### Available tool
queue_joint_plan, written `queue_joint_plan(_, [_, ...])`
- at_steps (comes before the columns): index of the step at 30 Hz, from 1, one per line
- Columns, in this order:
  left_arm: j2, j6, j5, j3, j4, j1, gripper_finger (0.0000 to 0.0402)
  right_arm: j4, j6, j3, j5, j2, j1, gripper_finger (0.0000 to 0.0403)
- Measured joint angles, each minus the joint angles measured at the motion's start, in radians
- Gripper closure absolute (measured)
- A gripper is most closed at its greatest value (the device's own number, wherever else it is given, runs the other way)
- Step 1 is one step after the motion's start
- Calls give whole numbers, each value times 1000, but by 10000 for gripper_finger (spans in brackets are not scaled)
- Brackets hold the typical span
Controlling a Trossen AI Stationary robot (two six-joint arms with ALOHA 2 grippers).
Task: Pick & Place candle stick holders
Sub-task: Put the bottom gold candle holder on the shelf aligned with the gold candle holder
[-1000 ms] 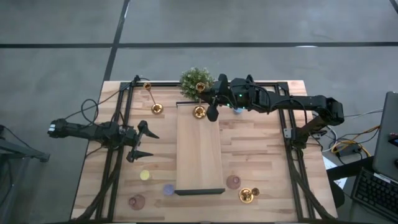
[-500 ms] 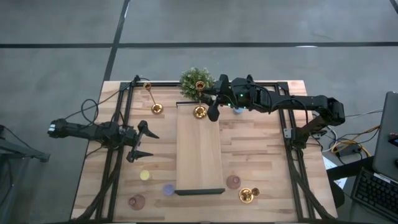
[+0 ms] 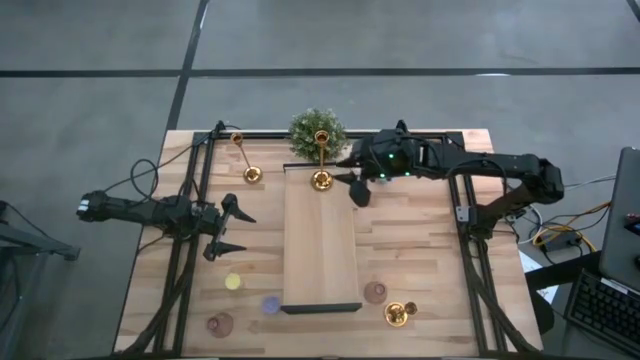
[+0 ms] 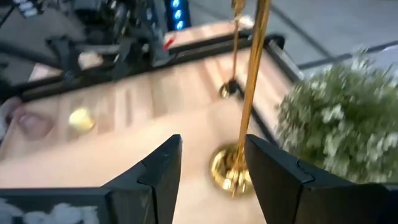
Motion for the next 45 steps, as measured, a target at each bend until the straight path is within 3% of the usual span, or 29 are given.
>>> queue_joint_plan(6, [0, 0, 0, 0, 0, 0, 14, -260, 58, 0, -150, -105, 20, 247])
queue_joint_plan(11, [0, 0, 0, 0, 0, 0, 14, -488, 130, 0, -251, -192, 113, 253])
queue_joint_plan(15, [0, 0, 0, 0, 0, 0, 14, -641, 198, 0, -253, -252, 258, 255])
queue_joint_plan(21, [0, 0, 0, 0, 0, 0, 14, -723, 313, -17, -151, -296, 522, 258])
queue_joint_plan(27, [0, 0, 0, 0, 0, 0, 14, -708, 444, -122, -46, -320, 776, 265])
queue_joint_plan(33, [0, 0, 0, 0, 0, 0, 14, -508, 619, -271, 48, -312, 990, 266])
queue_joint_plan(39, [0, 0, 0, 0, 0, 0, 14, -338, 686, -366, 205, -256, 1102, 273])
queue_joint_plan(45, [0, 0, 0, 0, 0, 0, 14, -212, 679, -430, 310, -147, 1129, 281])
